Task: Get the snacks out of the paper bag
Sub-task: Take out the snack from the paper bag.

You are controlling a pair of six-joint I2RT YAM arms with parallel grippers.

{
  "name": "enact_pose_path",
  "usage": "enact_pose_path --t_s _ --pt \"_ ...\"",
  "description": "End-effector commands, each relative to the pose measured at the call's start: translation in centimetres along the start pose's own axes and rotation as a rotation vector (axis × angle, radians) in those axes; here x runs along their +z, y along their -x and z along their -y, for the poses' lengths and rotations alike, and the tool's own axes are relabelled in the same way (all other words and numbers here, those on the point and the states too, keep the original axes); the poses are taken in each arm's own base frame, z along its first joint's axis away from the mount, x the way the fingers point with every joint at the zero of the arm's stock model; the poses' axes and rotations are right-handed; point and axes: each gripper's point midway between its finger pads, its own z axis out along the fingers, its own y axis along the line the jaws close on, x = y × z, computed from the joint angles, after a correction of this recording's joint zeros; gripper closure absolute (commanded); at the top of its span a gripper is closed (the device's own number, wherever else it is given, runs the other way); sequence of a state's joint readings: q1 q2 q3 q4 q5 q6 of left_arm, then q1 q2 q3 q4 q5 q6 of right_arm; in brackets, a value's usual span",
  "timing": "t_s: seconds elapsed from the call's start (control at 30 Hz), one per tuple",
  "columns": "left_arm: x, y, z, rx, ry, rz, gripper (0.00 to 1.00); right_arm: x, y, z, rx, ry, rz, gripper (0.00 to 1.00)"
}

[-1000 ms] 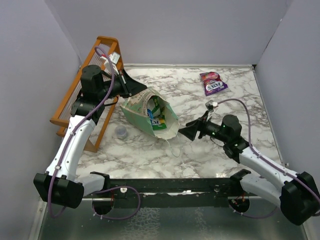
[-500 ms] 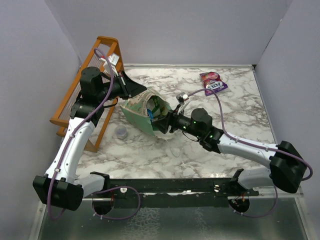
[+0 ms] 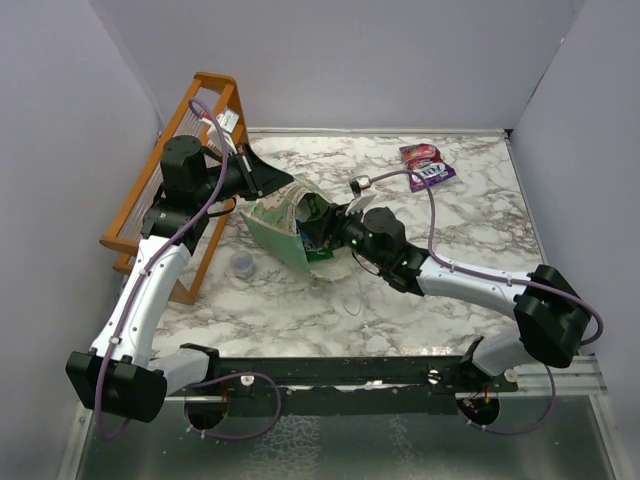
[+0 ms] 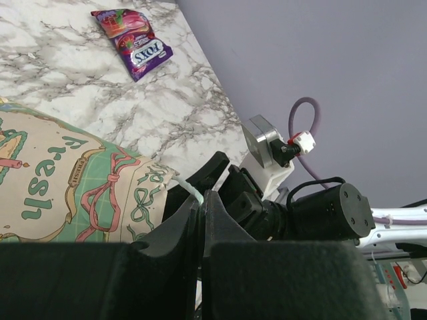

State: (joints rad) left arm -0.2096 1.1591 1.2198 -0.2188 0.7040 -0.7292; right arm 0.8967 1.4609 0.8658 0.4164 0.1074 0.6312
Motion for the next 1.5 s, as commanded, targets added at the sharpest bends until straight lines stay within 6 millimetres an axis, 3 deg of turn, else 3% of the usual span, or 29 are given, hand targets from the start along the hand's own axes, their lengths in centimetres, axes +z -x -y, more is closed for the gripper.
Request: enact_pose_path --t_s 0.0,0.13,0.27,0.47,0.6,0.83,1.03,1.23,1.47 --pt "-0.6 1.4 1.3 0.041 -0.025 0.055 1.0 0.1 1.4 -1.2 -0.026 0.035 0.049 0.46" --pt "-0.6 1.4 1.3 0.045 -0.027 0.055 1.0 0.6 1.2 0.6 -0.009 -0.058 0.056 0.46" --pt "-0.4 1.4 1.1 0.039 -0.028 0.049 1.0 2.1 0.7 -0.2 -0.053 -0.02 0.023 0.46" --pt "-0.4 1.5 1.4 0.041 -0.033 0.05 1.0 4.4 -1.5 0.0 -0.071 -0.036 -0.036 0.44" --pt "-0.5 1.6 1.5 0.044 -0.034 0.05 1.0 4.5 -3.0 1.8 -0.05 -0.13 -0.07 0.47" --pt "-0.4 1.3 1.2 0.044 -0.03 0.044 1.0 3.4 -3.3 2.5 -0.031 -0.155 -0.071 0.79" --pt "-0.5 1.2 1.1 0.049 -0.024 0.041 1.0 0.5 0.1 0.0 -0.009 -0.079 -0.009 0.98" --pt "-0.6 1.0 0.9 0.053 -0.018 0.038 1.0 -4.5 2.6 0.0 -0.018 -0.084 0.053 0.99" --pt "-0.4 0.7 0.5 0.048 -0.015 0.034 1.0 -11.6 4.1 0.1 -0.095 -0.034 0.094 0.99"
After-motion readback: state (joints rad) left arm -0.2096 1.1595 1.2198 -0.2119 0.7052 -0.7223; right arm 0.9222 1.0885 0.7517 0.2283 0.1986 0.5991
